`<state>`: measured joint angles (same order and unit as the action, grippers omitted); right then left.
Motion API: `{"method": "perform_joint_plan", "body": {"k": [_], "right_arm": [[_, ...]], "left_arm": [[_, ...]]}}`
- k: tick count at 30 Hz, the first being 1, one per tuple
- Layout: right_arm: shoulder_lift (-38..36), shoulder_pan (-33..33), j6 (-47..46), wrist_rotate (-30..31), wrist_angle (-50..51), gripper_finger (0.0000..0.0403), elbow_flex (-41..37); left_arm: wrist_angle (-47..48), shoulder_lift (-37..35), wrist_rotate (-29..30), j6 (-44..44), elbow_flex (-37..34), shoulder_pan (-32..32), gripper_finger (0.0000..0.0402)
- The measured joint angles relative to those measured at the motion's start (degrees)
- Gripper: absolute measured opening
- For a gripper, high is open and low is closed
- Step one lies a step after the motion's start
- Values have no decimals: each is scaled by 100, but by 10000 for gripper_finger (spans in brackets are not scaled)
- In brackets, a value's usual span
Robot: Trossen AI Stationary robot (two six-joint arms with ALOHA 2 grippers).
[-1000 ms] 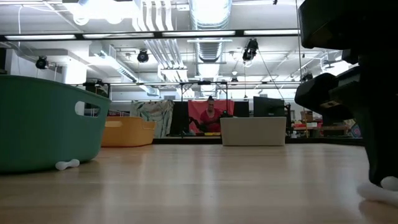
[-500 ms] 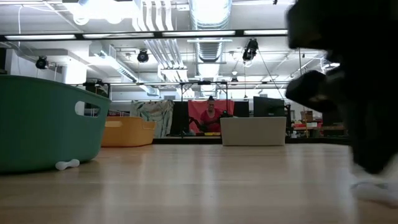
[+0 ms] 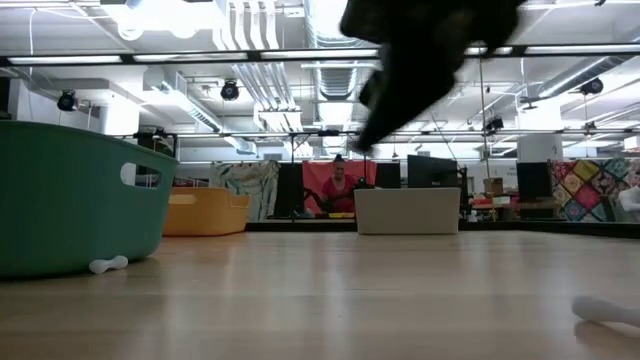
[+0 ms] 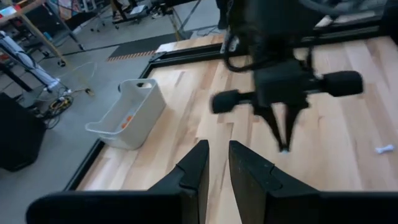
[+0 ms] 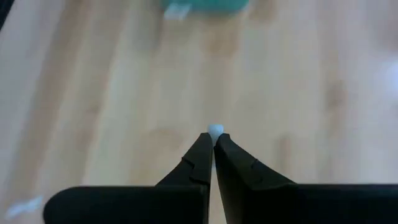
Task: Sort Halloween decoration
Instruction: Put the white bone toy into the orange bin
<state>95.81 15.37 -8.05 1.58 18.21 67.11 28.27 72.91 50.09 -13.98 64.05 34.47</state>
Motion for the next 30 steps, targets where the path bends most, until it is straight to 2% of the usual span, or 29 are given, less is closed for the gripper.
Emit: {"method": "perform_joint_plan", "body": {"k": [5,12,18,21,30], "right_arm": [[90,-859,720,1,-585,8,361],[457,-1938,1464,-41,-1703,8,941],[985,-2612,1334,-71,-2914,8,1384],[1301,-2891,1190,-330,-3402,9,1685],[2595,-3299,868,-359,-3851,9,2957]], "left_arm": [[278,-253,63,-2,-52,12,45],[283,-830,60,-112,-556,25,45],[-29,-1512,210,-398,-1141,40,45],[-349,-1792,281,-381,-1396,38,45],[-629,-2431,902,-258,-1731,37,45]]}}
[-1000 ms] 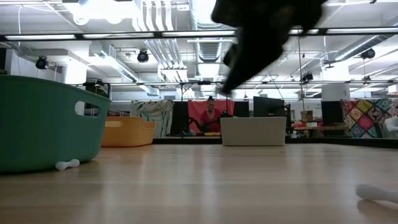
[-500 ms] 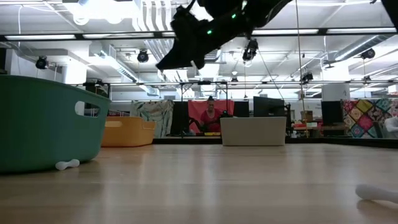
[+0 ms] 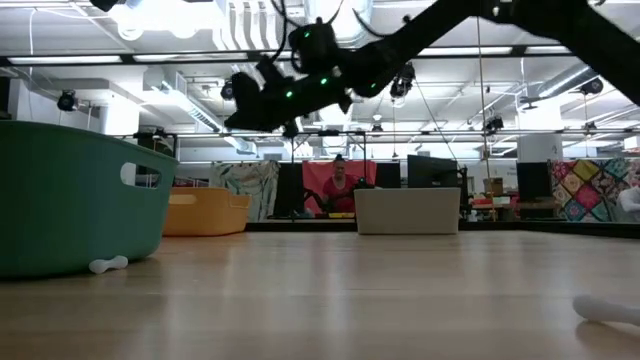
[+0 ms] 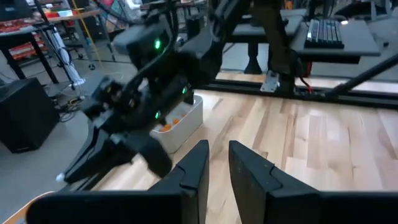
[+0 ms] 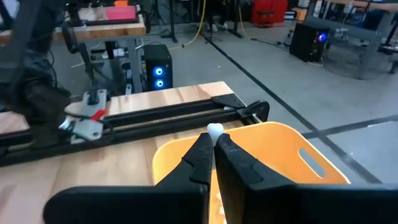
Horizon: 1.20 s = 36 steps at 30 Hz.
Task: Sort Halloween decoration
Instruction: Put the white bone toy into the orange bin
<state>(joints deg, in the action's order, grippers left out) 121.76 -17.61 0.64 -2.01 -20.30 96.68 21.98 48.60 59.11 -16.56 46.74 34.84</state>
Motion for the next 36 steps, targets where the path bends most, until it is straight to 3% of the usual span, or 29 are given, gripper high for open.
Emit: {"method": "perform_joint_plan", "body": {"k": [6,12,23,28,36], "right_arm": [[732,-143,-207,4,89,9,830],[1107,-219,-440,-117,793,14,1498],[1202,-220,-572,-314,1030,90,1627],[936,-205,-608,-731,1633,101,1627],[-216,3,-604,-1342,4216,84,1626]], "left_arm": [[11,-151,35,21,-5,1,45],[75,-149,39,61,-7,1,44],[80,-107,37,97,-7,1,44],[83,-26,35,-27,-7,1,44],[47,6,-376,-434,-3,1,44]]}}
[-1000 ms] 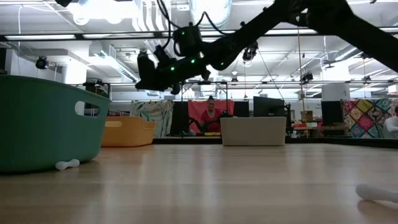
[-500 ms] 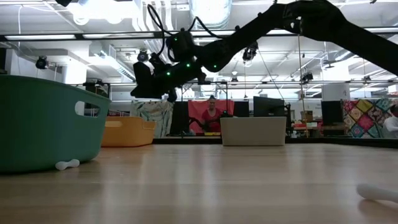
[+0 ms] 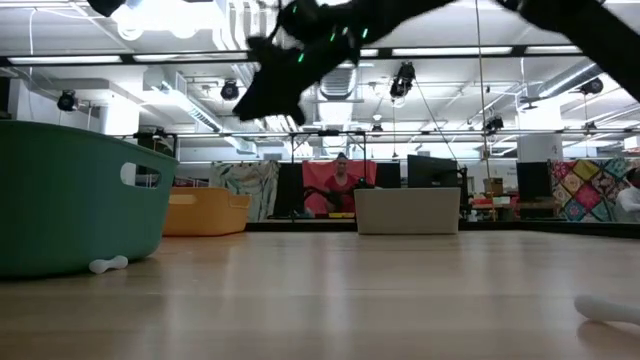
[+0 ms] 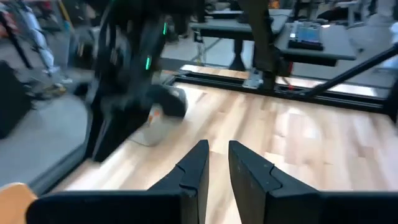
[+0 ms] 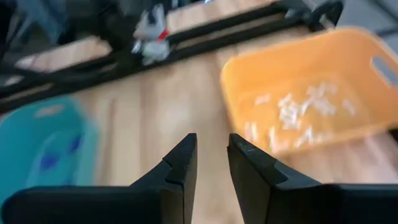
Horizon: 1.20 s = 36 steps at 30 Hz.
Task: Sort Halloween decoration
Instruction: Put the white bone toy into the orange bin
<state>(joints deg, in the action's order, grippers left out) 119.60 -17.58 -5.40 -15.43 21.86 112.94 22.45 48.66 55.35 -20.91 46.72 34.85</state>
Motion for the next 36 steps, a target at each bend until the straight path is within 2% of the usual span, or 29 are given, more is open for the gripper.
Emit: {"method": "perform_joint_plan", "body": {"k": [7,17,24,28,36], "right_arm": [[-888,563,-107,-1,2185,69,0],[-1160,1946,-833,16,3749,68,-22],[-1157,3069,-1901,78,3823,64,-408],[-1160,3699,-2687,695,3745,63,-732],[-1153,4629,-5248,1300,3696,63,-1286]], "left_arm": [[-216,78,-89,-211,0,-2,44],[-788,628,-197,-216,14,0,44],[-967,844,-201,-210,50,0,44],[-971,850,-237,-212,50,0,45],[-975,846,-389,-213,50,0,45]]}}
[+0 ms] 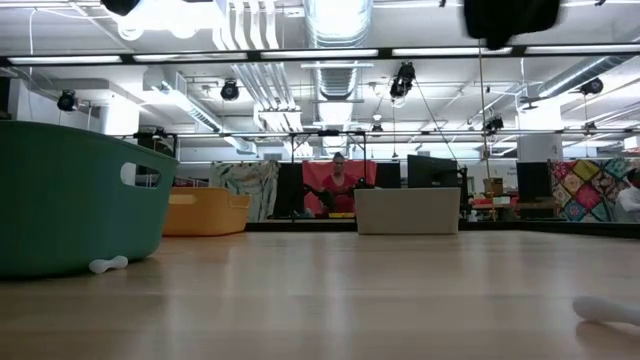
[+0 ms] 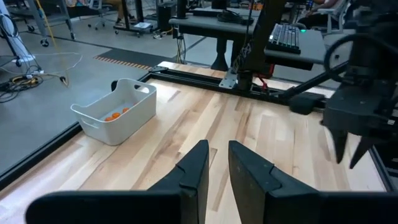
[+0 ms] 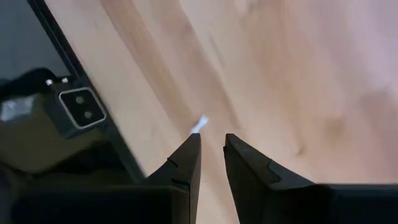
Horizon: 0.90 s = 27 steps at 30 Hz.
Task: Sort Halloween decoration
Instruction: Put the white bone toy into the orange bin
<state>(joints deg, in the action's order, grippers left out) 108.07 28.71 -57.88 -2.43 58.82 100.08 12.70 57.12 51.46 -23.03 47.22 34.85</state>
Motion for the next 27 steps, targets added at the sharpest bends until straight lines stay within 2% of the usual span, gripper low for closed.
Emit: {"method": "perform_joint_plan", "body": {"k": [4,9,17,27], "right_arm": [[0,332,-1000,24,-92,66,-146],[32,564,-1800,402,-260,89,-364],[629,584,-2066,370,-544,125,-383],[940,581,-2596,351,-605,128,-381]], "left_arm": [[1,0,-2,1,0,0,45],[4,0,-4,84,0,0,45],[-33,-4,-4,304,0,0,45],[-29,-4,-2,451,0,0,45]]}}
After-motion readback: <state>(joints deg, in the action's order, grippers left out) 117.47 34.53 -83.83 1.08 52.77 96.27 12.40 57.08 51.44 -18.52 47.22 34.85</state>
